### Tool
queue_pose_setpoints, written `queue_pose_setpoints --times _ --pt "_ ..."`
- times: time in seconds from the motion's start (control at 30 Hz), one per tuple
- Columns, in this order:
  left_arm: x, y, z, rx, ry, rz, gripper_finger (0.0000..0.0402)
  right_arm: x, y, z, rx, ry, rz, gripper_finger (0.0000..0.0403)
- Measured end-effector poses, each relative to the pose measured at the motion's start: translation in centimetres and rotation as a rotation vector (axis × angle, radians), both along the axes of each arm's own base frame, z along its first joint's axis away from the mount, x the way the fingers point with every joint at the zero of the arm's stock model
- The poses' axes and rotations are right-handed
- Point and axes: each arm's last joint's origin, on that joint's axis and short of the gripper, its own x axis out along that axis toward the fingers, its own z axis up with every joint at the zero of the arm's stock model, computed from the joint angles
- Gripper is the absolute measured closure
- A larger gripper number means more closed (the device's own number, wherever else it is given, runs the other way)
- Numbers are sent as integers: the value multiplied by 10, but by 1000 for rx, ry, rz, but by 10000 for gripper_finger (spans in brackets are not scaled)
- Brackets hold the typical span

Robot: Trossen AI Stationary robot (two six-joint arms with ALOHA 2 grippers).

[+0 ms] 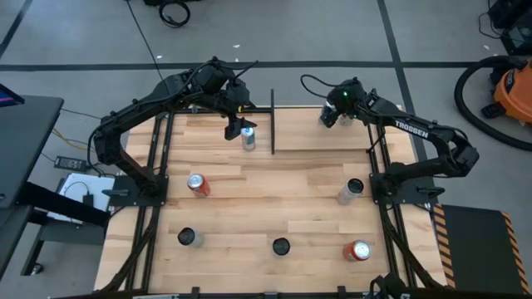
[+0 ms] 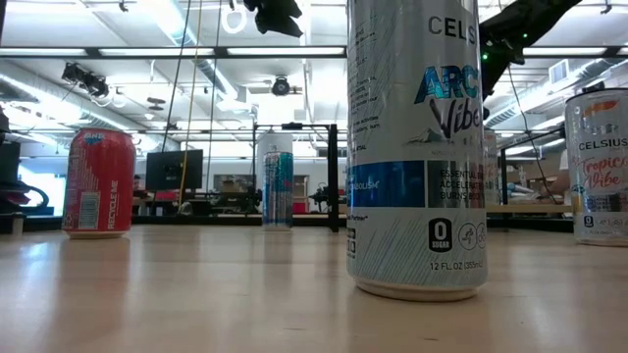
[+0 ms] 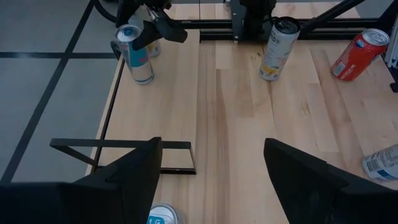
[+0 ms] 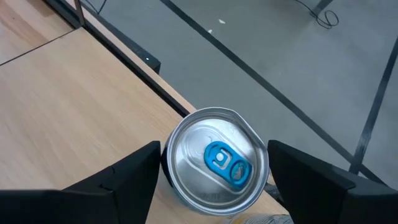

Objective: Place canned beverage on shelf
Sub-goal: Put the bottom blue soda can on the shelf

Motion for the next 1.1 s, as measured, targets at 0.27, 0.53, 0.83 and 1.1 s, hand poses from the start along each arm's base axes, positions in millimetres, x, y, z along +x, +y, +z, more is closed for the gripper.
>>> queue_pose_setpoints --times 0.27,0.53,0.83,1.1 --pt "0 0 0 0 0 0 118 0 0 0 6 -12 -11 98" --pt "0 0 0 -5 0 4 118 0 0 0 5 -9 -9 98" --pt "0 0 0 -16 -2 12 118 -1 5 9 -11 -63 35 98" --pt "0 0 0 -16 -1 12 118 -5 10 15 -25 -79 39 98"
